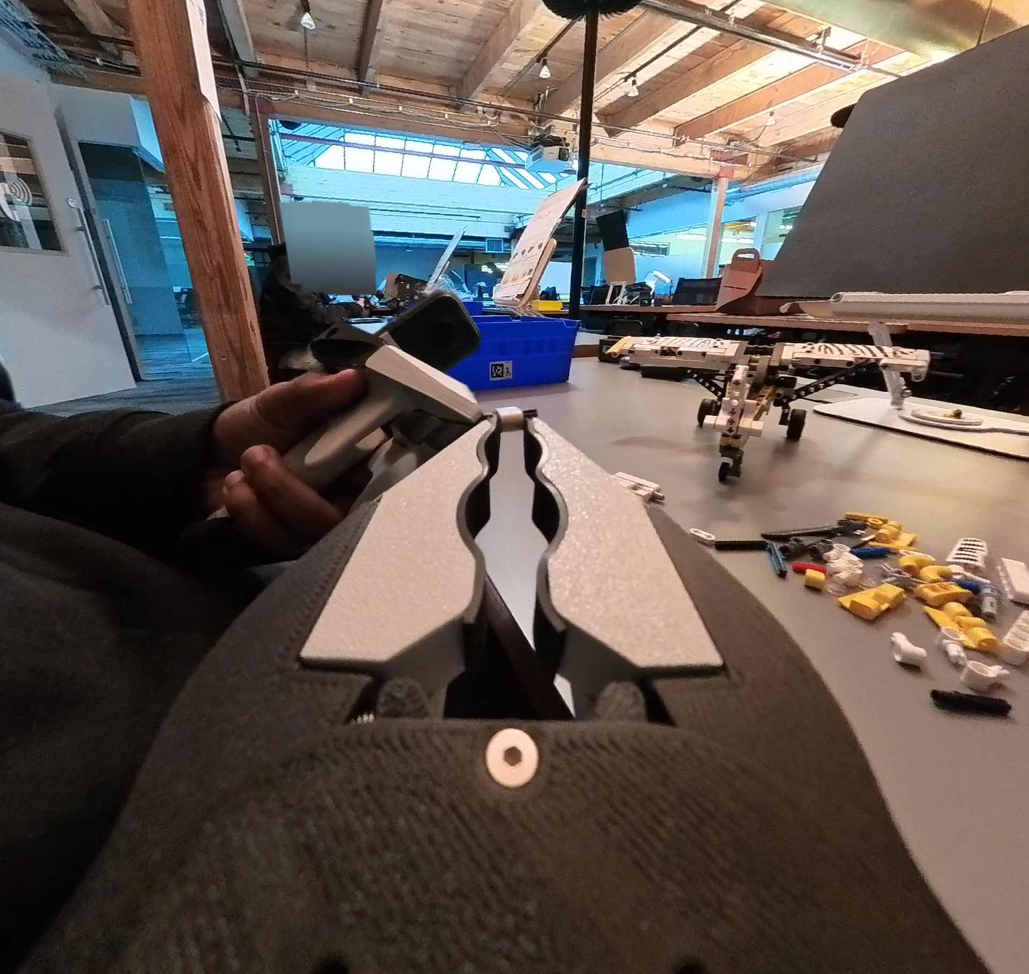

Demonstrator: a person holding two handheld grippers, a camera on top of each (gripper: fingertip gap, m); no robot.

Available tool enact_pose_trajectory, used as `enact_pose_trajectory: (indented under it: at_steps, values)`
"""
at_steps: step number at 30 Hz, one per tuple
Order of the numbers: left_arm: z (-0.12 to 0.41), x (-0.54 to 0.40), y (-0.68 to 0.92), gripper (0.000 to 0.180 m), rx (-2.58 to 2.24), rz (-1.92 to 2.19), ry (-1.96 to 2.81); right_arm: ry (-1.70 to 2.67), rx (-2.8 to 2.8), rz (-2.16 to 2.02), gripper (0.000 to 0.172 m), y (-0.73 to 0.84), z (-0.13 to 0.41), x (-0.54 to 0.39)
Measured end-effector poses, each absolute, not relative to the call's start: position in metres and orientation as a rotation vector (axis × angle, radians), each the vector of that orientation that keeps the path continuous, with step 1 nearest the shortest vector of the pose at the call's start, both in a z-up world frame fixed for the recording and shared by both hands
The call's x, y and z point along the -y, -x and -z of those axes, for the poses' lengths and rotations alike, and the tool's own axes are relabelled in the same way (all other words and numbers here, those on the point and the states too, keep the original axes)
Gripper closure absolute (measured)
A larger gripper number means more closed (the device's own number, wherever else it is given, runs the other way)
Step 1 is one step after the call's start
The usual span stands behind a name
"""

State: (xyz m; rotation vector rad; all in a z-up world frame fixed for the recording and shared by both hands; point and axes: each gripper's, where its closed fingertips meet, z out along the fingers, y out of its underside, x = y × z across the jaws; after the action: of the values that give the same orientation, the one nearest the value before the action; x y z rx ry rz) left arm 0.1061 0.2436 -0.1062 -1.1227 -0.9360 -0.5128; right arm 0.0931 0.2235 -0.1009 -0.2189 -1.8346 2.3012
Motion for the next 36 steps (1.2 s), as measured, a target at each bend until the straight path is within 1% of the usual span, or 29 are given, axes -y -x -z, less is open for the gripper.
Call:
enact_pose_trajectory:
  at_steps: [11,21,25,31,36]
  values:
    - [0.111,-0.245,-0.102,0.177,0.944,0.51,1.15,0.274,1.837,-2.236,0.166,-0.087,0.106,-0.225]
    - [0.12,-0.237,-0.09,0.176,1.006,0.393,1.185,0.267,1.816,-1.94,0.165,-0.074,0.114,-0.221]
    - [0.123,-0.232,-0.086,0.18,1.015,0.27,1.244,0.246,1.822,-1.835,0.166,-0.07,0.119,-0.219]
    - [0.117,-0.219,-0.081,0.18,1.026,0.192,1.235,0.202,1.81,-1.802,0.165,-0.072,0.118,-0.217]
    - [0.124,-0.22,-0.083,0.179,1.037,0.136,1.286,0.234,1.811,-1.84,0.166,-0.069,0.118,-0.218]
